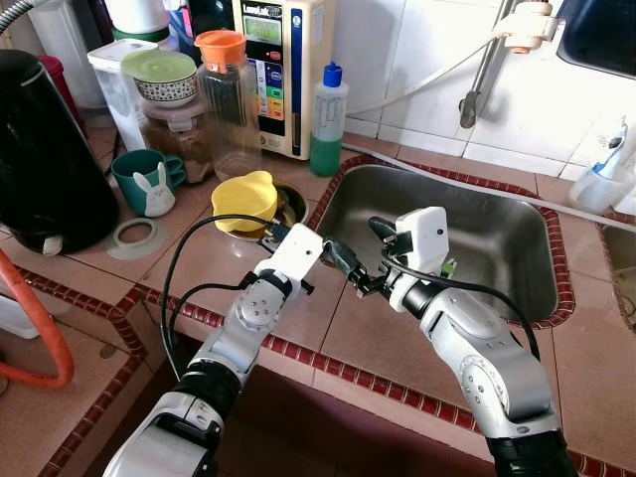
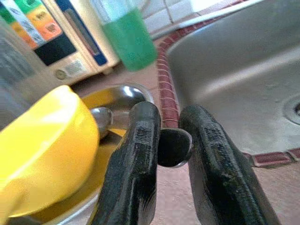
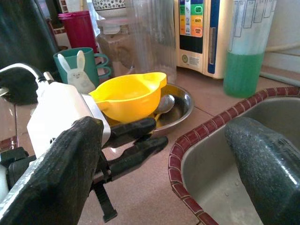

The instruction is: Kitchen organization

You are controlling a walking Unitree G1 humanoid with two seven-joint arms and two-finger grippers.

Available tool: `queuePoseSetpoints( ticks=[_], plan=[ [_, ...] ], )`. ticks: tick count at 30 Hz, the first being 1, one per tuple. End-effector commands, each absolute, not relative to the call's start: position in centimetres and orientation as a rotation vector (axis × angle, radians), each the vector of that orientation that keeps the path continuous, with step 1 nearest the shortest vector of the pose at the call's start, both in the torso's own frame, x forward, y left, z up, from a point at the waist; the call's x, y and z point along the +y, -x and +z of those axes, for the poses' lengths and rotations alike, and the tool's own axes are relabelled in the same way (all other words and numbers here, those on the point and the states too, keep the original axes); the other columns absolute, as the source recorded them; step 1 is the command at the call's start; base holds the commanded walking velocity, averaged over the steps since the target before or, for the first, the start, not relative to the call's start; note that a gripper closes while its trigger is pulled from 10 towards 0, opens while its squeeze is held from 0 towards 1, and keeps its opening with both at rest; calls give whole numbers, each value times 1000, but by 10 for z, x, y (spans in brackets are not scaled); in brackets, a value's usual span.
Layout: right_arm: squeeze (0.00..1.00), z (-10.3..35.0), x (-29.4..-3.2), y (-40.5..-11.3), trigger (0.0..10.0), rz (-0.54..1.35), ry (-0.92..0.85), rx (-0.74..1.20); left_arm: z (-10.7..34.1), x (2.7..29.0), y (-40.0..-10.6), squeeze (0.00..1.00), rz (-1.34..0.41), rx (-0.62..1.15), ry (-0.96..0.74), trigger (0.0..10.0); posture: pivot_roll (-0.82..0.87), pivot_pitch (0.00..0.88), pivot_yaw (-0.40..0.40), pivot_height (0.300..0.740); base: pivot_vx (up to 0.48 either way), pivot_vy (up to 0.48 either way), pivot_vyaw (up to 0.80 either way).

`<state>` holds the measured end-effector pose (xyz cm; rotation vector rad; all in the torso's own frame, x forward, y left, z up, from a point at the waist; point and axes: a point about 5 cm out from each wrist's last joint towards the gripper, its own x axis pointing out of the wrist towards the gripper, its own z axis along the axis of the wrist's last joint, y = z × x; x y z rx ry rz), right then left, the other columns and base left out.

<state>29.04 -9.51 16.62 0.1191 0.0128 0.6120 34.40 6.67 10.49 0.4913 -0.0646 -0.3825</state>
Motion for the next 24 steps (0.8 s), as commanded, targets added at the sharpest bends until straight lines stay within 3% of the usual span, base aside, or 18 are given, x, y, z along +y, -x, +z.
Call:
queuePoseSetpoints(
  ticks=[1, 20, 21, 22, 23, 24],
  plan=[
    [0, 180, -100, -297, 10000, 568, -113, -40, 119, 46, -338, 0, -443, -197, -534, 0, 39, 0, -19, 740, 0, 0, 0],
    [0, 186, -105, -302, 10000, 521, -132, -72, 164, 46, -340, 0, -322, -432, -497, 0, 43, 0, -21, 740, 0, 0, 0],
    [0, 186, -106, -303, 10000, 520, -133, -73, 165, 46, -340, 0, -322, -439, -501, 1608, 44, 0, -22, 740, 0, 0, 0],
    [0, 186, -106, -303, 10000, 519, -135, -73, 167, 45, -339, 0, -320, -450, -493, 4824, 43, 0, -22, 740, 0, 0, 0],
    [0, 186, -106, -303, 10000, 518, -137, -73, 169, 44, -338, 0, -323, -454, -476, 8745, 43, 0, -22, 740, 0, 0, 0],
    [0, 186, -106, -303, 10000, 517, -137, -73, 170, 44, -338, 0, -325, -457, -464, 8745, 43, 0, -22, 740, 0, 0, 0]
  ],
)
